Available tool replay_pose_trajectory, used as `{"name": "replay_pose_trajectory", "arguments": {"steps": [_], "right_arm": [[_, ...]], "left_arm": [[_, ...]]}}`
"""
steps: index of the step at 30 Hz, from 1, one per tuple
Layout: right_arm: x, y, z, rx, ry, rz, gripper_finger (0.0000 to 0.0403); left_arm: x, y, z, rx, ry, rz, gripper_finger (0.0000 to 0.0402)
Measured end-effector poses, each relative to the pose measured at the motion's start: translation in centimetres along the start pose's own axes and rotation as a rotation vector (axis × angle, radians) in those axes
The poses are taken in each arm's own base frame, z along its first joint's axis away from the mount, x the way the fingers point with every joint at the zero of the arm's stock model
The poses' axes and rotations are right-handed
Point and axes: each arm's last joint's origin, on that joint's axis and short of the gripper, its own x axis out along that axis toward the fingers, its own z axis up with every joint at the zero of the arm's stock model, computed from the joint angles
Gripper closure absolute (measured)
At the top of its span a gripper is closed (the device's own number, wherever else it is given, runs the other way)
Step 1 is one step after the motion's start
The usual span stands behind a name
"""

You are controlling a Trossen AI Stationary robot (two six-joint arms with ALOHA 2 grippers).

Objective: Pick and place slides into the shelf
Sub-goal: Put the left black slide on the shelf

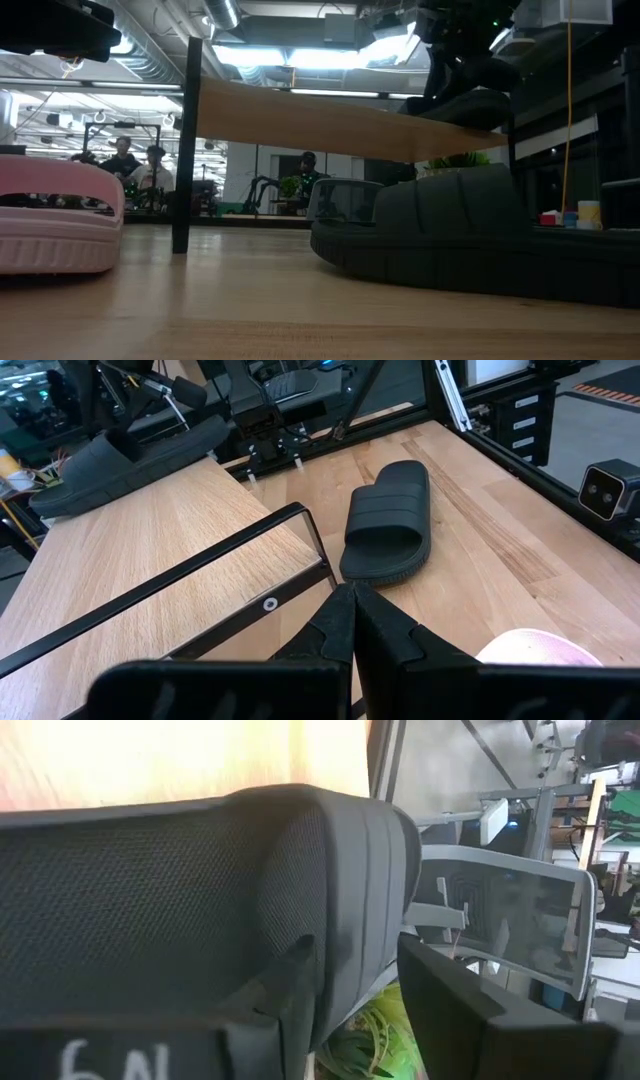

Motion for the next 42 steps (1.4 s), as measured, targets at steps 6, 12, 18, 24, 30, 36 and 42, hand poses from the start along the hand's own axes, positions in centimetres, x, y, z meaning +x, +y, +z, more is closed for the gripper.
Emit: {"name": "replay_pose_trajectory", "arguments": {"steps": [6, 12, 18, 24, 30, 36, 42], "right_arm": [[0.0, 0.0, 0.0, -0.006, 0.001, 0.0, 0.0275], [0.0, -0.1, -0.1, -0.008, 0.037, -0.056, 0.0283], [0.0, -0.2, -0.1, -0.005, 0.038, -0.059, 0.0279], [0.0, -0.1, -0.1, 0.001, 0.017, -0.025, 0.0279], [0.0, -0.1, 0.0, 0.054, 0.013, -0.023, 0.0279], [-0.3, 0.3, 0.2, 0.045, -0.006, -0.012, 0.0279], [-0.9, 0.9, 0.6, 0.023, -0.033, -0.004, 0.0279]], "left_arm": [[0.0, 0.0, 0.0, 0.0, 0.0, 0.0, 0.0401], [0.0, 0.0, 0.0, 0.0, 0.0, 0.0, 0.0401], [0.0, 0.0, 0.0, -0.023, 0.0, 0.0, 0.0401], [0.0, 0.0, 0.0, -0.023, 0.0, 0.0, 0.0401], [0.0, 0.0, 0.0, -0.023, 0.0, 0.0, 0.0401], [0.0, 0.0, 0.0, -0.023, 0.0, 0.0, 0.0401], [0.0, 0.0, 0.0, -0.023, 0.0, 0.0, 0.0401]]}}
